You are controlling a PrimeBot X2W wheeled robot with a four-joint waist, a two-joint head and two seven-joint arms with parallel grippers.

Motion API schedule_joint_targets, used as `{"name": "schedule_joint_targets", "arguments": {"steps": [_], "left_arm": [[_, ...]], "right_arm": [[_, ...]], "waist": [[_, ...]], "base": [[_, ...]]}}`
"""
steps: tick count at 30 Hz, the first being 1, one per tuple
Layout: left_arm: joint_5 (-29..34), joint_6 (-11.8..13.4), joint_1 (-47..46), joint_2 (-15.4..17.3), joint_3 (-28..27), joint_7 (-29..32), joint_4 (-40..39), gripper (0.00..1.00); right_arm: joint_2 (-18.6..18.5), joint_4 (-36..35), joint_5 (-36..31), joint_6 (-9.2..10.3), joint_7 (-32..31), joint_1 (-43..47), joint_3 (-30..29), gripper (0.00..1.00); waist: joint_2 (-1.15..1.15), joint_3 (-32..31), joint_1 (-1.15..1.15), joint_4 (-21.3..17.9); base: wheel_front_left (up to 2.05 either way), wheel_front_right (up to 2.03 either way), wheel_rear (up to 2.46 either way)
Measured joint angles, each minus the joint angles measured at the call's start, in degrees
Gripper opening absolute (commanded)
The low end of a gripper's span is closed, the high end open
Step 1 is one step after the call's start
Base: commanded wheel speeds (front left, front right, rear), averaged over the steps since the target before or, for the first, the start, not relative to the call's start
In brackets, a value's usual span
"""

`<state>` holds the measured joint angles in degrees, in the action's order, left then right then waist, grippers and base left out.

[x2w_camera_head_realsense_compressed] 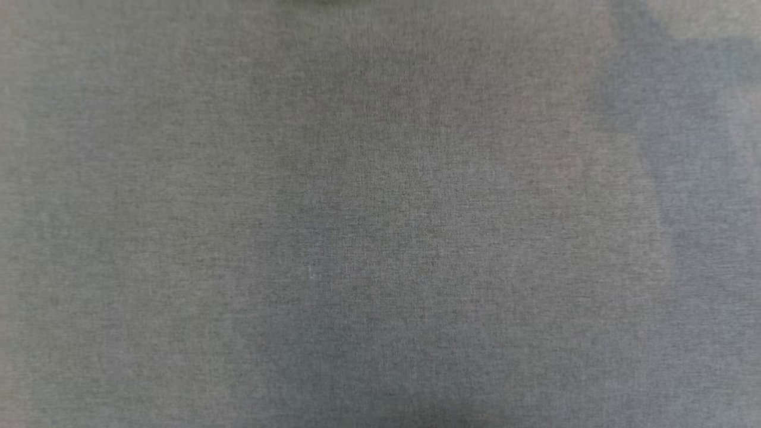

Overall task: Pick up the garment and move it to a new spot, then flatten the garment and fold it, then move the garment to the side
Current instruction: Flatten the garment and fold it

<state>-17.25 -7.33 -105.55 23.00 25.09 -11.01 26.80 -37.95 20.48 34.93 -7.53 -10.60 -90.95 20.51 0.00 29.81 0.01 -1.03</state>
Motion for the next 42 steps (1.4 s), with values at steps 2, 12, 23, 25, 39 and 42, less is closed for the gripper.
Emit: {"name": "schedule_joint_targets", "arguments": {"steps": [2,12,23,25,39,42], "left_arm": [[-0.3,0.0,-3.6,0.1,1.5,-0.8,2.7,0.00],[-3.9,0.0,-9.2,0.7,6.5,-3.2,12.6,0.00],[-7.7,0.0,4.4,3.7,6.5,-3.6,10.0,0.00],[-7.8,0.0,9.4,4.5,6.4,-3.6,8.2,0.00],[-7.0,2.5,47.3,7.8,1.4,-3.6,-8.7,0.00],[-7.2,4.3,57.6,8.5,0.9,-3.6,-12.6,0.00]], "right_arm": [[0.4,2.8,-0.7,0.00,1.3,-4.2,1.2,0.00],[2.7,15.0,-1.0,0.00,7.4,-11.7,10.5,0.00],[3.9,21.6,8.2,0.00,14.0,-4.5,20.8,0.00],[4.0,21.8,10.3,0.00,15.0,-1.6,22.7,0.00],[0.1,14.3,21.2,0.00,19.4,20.0,37.6,0.00],[-1.8,12.5,23.6,0.00,20.0,26.2,40.3,0.00]], "waist": [[0.00,1.7,0.00,-0.1],[0.00,7.9,0.00,-0.5],[0.00,7.4,0.00,-0.2],[0.00,6.5,0.00,-0.2],[0.00,-3.5,-0.01,-0.1],[0.00,-6.5,-0.01,0.1]], "base": [[0.00,0.00,0.00],[0.00,0.00,0.00],[0.00,0.00,0.00],[0.00,0.00,0.00],[0.00,0.00,0.00],[0.00,0.00,0.00]]}}
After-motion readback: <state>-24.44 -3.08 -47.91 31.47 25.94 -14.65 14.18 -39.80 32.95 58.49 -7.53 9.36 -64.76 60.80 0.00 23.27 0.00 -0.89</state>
